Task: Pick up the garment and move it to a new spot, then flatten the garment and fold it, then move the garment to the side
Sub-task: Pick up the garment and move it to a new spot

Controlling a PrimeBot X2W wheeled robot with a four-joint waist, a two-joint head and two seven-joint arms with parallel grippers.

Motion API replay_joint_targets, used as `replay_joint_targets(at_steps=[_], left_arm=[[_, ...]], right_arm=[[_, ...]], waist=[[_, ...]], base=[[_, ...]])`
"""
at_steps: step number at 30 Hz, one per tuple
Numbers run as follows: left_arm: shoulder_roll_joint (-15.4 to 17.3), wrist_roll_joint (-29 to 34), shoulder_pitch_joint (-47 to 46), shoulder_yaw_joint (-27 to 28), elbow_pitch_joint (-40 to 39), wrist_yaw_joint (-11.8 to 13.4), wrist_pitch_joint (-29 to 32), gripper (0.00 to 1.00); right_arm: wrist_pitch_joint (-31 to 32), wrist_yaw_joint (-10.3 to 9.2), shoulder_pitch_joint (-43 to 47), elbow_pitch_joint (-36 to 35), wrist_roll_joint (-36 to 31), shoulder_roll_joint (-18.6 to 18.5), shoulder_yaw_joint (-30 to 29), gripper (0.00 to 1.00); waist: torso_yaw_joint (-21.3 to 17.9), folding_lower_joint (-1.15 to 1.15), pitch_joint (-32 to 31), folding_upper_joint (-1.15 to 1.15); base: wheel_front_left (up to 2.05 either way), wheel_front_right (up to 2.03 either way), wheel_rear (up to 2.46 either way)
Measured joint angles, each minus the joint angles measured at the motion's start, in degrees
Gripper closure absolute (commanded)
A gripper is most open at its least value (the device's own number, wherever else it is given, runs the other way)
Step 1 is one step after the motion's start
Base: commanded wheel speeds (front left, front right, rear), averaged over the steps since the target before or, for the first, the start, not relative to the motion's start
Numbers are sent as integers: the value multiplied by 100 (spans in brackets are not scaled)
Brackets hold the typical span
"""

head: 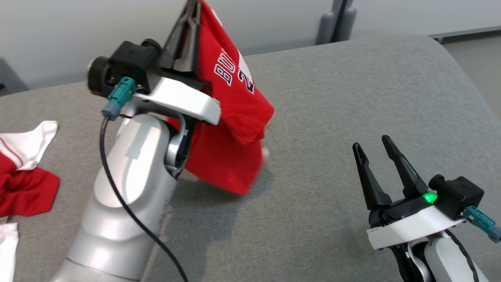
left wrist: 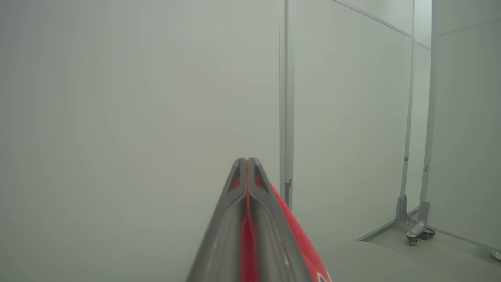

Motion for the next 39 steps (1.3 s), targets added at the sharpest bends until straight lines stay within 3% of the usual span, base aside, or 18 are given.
replay_joint_targets(at_steps=[4,9,15,32,35,39], left_arm=[[-8,-415,-62,-542,-9,183,-18,100],[-13,-500,-63,-932,133,381,-55,100],[15,-527,48,-973,513,458,-59,100],[321,-836,1737,-932,1289,538,-73,100],[301,-842,1758,-878,1282,542,-74,0],[297,-834,1869,-756,1065,548,-74,0]], right_arm=[[0,0,-1,3,0,16,-3,0],[0,0,-3,0,0,43,-30,0],[0,0,-2,-5,0,82,-112,0],[0,0,27,8,1,35,-81,0],[0,0,37,15,1,18,-71,0],[0,0,116,23,2,-2,-48,0]], waist=[[-234,0,49,0],[-379,0,161,0],[-365,0,247,0],[111,0,180,0],[172,0,143,0],[264,0,105,0]], base=[[0,0,0],[0,0,0],[0,0,0],[0,0,0],[0,0,0],[0,0,0]])
